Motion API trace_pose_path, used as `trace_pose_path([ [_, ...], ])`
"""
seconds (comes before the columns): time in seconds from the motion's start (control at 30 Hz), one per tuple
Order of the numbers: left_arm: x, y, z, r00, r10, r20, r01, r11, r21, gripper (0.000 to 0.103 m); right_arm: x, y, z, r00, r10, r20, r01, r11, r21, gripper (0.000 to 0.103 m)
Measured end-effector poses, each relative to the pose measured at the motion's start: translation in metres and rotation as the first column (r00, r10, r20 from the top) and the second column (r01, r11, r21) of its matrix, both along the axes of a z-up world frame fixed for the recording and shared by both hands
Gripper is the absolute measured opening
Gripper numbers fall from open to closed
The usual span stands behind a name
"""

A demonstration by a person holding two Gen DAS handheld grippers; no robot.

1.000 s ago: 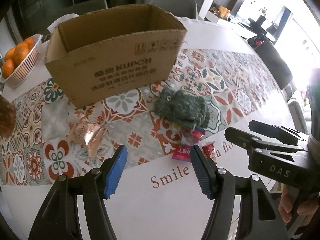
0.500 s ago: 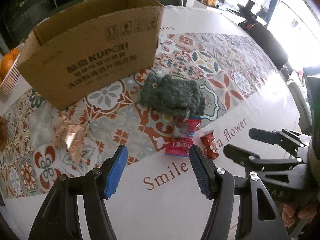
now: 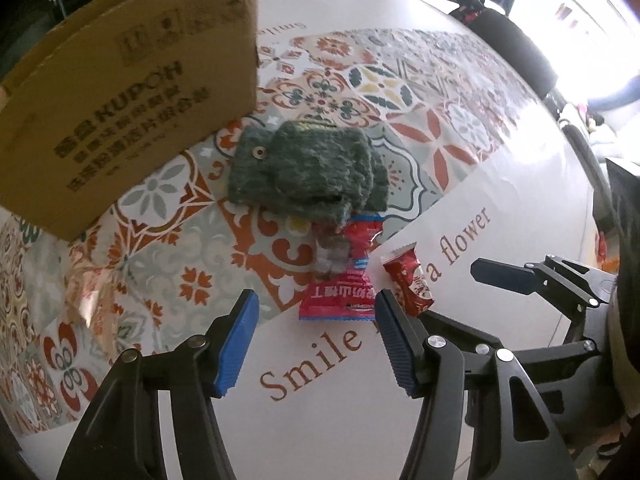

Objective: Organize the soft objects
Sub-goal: 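Move both tools down toward the red snack packets beside the green glove, then grasp the small red candy packet with the right tool while the left tool grasps the red snack bag, then lift the candy packet and snack bag over the cardboard box with both tools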

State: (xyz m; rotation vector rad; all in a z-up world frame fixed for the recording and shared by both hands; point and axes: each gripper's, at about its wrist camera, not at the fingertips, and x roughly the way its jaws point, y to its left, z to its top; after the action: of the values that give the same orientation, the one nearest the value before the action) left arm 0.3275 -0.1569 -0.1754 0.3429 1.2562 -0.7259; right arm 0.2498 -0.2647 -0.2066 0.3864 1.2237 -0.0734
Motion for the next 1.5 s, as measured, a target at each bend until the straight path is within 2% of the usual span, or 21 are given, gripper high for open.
trace_pose_path([
  [0.27, 0.004, -0.016, -0.016, 0.999, -0.034, -0.033, 0.034, 0.999, 0.014, 0.055, 0.000, -0.004, -0.013, 1.000, -0.024, 0.020, 0.023, 0.999, 0.025, 0.062],
  [0.57, 0.013, -0.030, -0.032, 0.997, -0.019, -0.081, 0.020, 1.000, 0.015, 0.050, 0.006, -0.008, -0.026, 0.999, -0.034, 0.024, 0.034, 0.999, 0.018, 0.054],
  [0.87, 0.020, -0.037, -0.050, 0.993, 0.007, -0.122, -0.002, 0.999, 0.038, 0.046, 0.014, -0.001, -0.032, 1.000, -0.006, 0.016, 0.007, 1.000, -0.029, 0.041],
  [0.93, 0.021, -0.039, -0.051, 0.992, 0.010, -0.127, -0.005, 0.999, 0.036, 0.043, 0.015, 0.000, -0.031, 1.000, 0.001, 0.020, 0.000, 0.999, -0.038, 0.037],
  [1.0, 0.021, -0.040, -0.051, 0.993, 0.009, -0.121, -0.004, 0.999, 0.036, 0.041, 0.016, 0.002, -0.032, 1.000, 0.013, 0.022, -0.012, 0.998, -0.054, 0.028],
  [1.1, 0.020, -0.040, -0.051, 0.993, 0.012, -0.118, -0.009, 1.000, 0.025, 0.037, 0.014, 0.002, -0.031, 0.999, 0.021, 0.025, -0.019, 0.998, -0.057, 0.026],
  [1.5, 0.007, -0.011, -0.048, 0.993, 0.046, -0.108, -0.047, 0.999, -0.003, 0.035, 0.005, 0.004, -0.020, 0.998, 0.030, 0.049, -0.026, 0.997, -0.070, 0.026],
])
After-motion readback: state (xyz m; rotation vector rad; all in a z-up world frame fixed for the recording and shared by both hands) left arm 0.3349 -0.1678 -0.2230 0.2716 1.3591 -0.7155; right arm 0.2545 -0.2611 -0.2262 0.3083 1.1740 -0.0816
